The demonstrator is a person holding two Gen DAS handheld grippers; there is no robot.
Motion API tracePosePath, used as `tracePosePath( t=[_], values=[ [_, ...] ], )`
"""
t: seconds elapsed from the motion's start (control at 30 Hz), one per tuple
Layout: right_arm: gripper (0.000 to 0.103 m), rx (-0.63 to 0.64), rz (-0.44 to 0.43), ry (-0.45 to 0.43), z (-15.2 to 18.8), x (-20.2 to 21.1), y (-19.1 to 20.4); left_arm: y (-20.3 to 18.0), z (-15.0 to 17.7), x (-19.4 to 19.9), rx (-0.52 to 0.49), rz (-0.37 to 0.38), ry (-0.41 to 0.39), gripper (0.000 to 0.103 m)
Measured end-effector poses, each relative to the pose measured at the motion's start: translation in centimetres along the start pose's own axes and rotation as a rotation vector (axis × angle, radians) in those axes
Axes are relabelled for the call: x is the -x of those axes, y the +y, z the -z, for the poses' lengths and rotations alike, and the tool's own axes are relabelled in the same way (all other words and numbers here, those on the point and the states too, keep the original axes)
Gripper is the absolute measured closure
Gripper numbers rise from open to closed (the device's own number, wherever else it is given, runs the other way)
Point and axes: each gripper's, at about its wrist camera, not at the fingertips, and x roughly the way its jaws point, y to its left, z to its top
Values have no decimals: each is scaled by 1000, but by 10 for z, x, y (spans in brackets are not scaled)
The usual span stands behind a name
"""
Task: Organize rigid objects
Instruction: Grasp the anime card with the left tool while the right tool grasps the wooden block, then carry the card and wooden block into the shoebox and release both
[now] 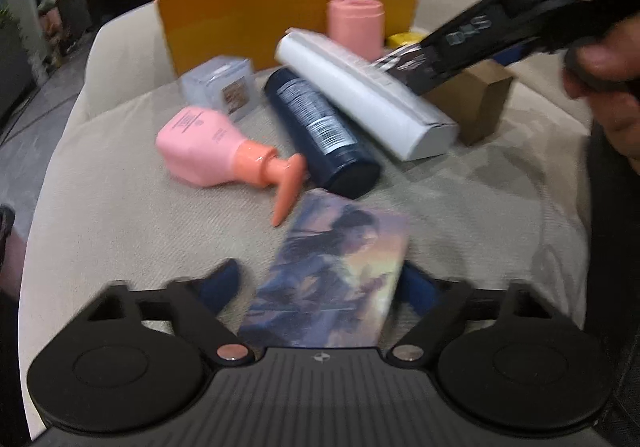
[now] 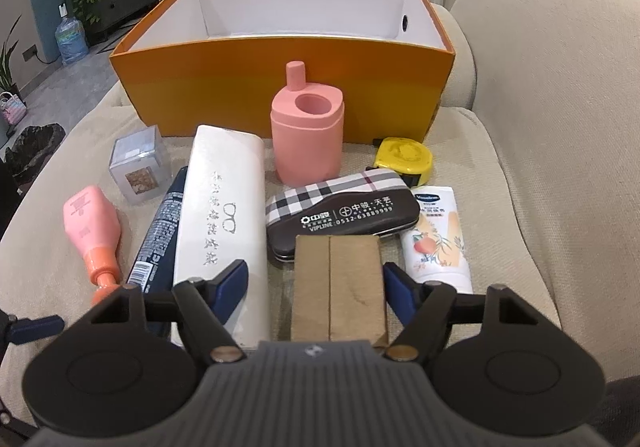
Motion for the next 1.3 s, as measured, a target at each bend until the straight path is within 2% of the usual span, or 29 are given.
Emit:
tracePosePath(
  t=[0.1,0.3,0.37,0.43,0.67,1.0,1.3],
  values=[
    [36,-1,5,-2,0,-1,0,-10,-2,2,-33,-18,5,28],
    [41,-1,18,1,0,-5,-1,-8,-6,4,30,-13,34,34],
    [46,3,31,24,0,-9,0,-4,-8,7,78,-7,48,35],
    [57,12,38,57,1,-12,0,0,-10,10,115,9,52,35],
    [58,-29,-2,72,6,-7,-5,9,-20,31,128,10,37,35],
    [58,-50,-64,11,-5,26,-5,37,-63,55,133,-29,-32,35],
    [58,-3,-88,-92,-57,56,-5,71,-142,55,122,-37,-105,35]
  ],
)
